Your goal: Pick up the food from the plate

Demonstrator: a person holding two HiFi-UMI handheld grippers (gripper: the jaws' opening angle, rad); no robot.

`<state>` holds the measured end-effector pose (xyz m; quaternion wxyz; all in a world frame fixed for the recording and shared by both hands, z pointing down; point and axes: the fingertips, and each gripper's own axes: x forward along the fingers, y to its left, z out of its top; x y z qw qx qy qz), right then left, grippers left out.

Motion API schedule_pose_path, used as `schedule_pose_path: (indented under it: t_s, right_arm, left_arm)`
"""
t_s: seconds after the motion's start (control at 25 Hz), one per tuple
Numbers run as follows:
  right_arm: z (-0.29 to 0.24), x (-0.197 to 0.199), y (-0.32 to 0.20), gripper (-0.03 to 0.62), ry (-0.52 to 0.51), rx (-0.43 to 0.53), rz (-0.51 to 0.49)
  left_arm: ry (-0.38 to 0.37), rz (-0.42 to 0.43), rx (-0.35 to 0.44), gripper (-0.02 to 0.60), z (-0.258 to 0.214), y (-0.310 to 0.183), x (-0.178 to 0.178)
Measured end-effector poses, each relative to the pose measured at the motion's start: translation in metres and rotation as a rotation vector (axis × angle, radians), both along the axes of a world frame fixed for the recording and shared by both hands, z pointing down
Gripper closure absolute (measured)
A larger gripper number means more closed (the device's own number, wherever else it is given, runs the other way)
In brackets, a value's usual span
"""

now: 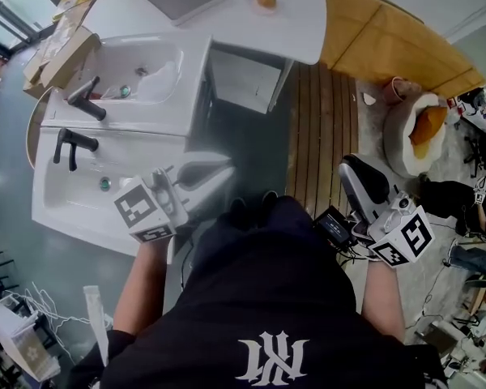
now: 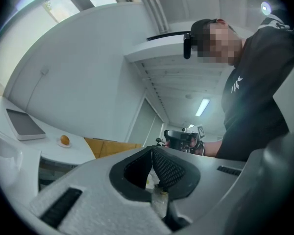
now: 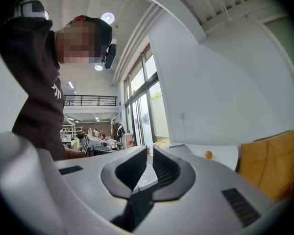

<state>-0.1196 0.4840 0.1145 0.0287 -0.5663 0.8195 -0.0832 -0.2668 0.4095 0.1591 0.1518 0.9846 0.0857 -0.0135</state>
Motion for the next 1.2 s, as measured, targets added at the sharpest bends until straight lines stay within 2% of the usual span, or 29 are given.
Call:
schedule_pose_path:
  t_s: [0.28, 0.52, 0.92, 1.2]
  right_arm:
    - [0.003, 0.022, -0.011, 0.581, -0.040, 0.016, 0.011]
    - [0.016, 0.054, -0.037, 0.556, -0.048, 0.016, -0.005]
    - [0.018, 0.163, -0.097, 0.531, -0.113, 0.037, -0.033]
    - [0.029, 0.232, -0.144, 0.523, -0.168, 0.044, -0.086]
  left_arm:
    - [-0.012, -0.010, -0.013, 0.575, 0.008, -0.016, 0.004]
    - [-0.056, -0.026, -0.017, 0.575, 0.018, -0.040, 0.033]
    - [-0.087, -0.073, -0.034, 0.575, 0.016, -0.106, 0.134]
    - [-0.142, -0.101, 0.014, 0.575, 0.011, -0.151, 0.202]
